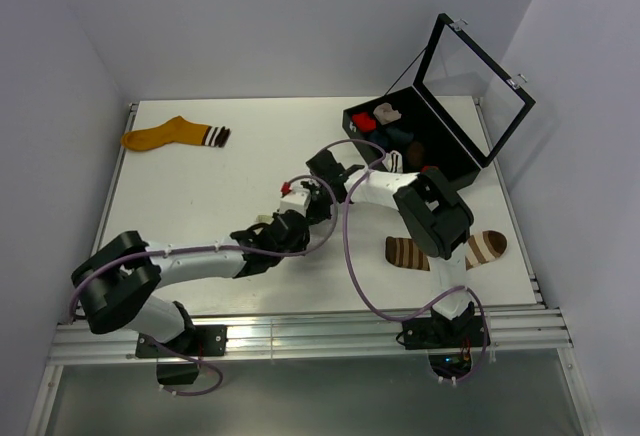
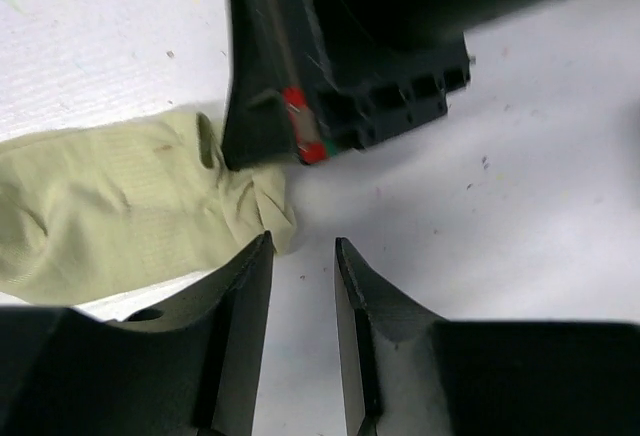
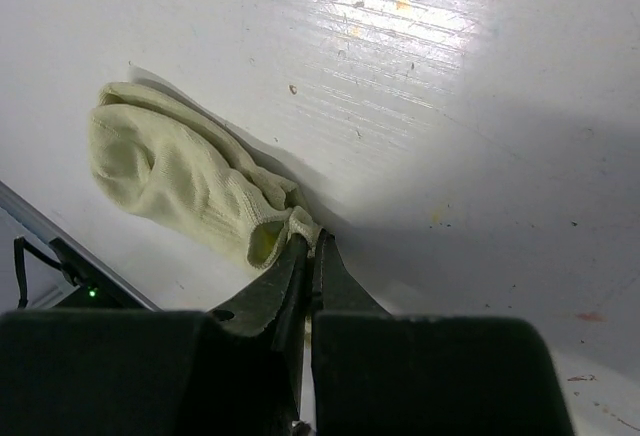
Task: Roll the socks
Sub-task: Roll the sock at the center of the board.
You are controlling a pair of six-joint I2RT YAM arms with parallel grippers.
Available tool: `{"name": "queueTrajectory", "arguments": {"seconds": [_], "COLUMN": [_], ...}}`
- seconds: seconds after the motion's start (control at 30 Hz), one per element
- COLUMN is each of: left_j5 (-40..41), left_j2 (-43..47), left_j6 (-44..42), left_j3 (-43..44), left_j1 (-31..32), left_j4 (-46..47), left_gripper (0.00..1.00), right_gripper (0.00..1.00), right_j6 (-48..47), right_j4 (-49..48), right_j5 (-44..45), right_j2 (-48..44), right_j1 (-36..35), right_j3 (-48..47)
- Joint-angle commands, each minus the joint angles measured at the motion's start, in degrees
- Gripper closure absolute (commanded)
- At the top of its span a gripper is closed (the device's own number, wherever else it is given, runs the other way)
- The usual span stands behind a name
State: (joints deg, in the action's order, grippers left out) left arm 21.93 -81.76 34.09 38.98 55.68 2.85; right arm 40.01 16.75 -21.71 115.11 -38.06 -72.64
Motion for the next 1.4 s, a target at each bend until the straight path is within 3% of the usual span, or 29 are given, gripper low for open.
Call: {"name": "queueTrajectory", "arguments": {"seconds": [0.0,0.53,1.03,1.17,1.37], "left_j5": [8.38,18.58,24.82,24.65,23.42], "left_j2": [-2.79,-14.83,-22.38,-24.59,-24.95], "left_j6": [-4.02,-5.79,2.55,4.06,4.67], "left_j3": [3.46,9.53,13.31,14.54,15.07], "left_j1": [3.37,7.25,7.6,7.6,7.51], "left_j4": [1.36,-2.68,-18.57,-20.69,-21.13], "left_gripper": [0.64,0.64,0.65,0.72,1.0], "right_gripper": [1.0,1.0,1.0,1.0,1.0], "right_j6": [-0.19,-0.46,-0.37,-0.46,-0.02], "right_j4": [4.08,4.16,3.9,3.46,0.66], "right_j5": [1.94,0.62,-0.43,-0.87,-3.15], "right_j2": [2.22,3.45,4.16,3.89,2.67], "right_j1": [-0.26,-0.26,-0.17,-0.08,0.09], "right_j3": [-1.1,-1.36,-1.19,-0.84,1.0]}}
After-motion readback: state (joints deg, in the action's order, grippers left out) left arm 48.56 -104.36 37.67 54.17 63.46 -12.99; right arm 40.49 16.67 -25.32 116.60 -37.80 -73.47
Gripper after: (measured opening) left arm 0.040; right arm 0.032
